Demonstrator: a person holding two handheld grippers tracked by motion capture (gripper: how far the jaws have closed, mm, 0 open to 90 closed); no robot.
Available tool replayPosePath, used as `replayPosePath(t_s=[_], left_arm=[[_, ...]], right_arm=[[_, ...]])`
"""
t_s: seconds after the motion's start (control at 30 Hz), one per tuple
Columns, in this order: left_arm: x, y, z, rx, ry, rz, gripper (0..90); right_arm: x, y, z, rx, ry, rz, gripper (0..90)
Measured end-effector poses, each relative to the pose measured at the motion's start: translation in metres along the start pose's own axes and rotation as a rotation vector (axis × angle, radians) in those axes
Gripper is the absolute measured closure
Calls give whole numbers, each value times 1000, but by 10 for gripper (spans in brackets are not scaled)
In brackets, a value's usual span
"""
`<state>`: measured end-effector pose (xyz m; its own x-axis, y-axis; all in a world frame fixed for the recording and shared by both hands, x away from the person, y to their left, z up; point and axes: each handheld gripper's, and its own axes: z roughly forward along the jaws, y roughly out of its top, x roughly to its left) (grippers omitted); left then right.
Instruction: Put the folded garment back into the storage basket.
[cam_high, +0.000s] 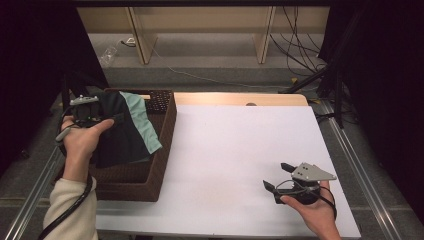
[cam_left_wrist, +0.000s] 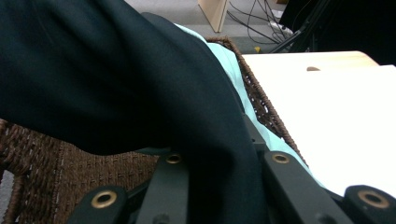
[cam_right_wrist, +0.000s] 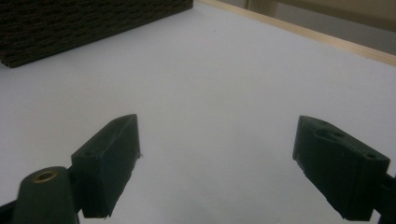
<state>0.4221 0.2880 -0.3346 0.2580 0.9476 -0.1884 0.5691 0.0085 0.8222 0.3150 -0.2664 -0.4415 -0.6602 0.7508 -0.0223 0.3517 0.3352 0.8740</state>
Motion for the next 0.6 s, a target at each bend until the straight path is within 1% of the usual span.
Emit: replayPosePath(t_s=[0.3, 0.6], left_arm=[[4, -3, 4, 16, 23, 13, 775], [11, -5, 7, 38, 43, 15, 775]], right_arm=[[0, 0, 0, 0, 0, -1, 157], [0, 0, 0, 0, 1, -1, 157]])
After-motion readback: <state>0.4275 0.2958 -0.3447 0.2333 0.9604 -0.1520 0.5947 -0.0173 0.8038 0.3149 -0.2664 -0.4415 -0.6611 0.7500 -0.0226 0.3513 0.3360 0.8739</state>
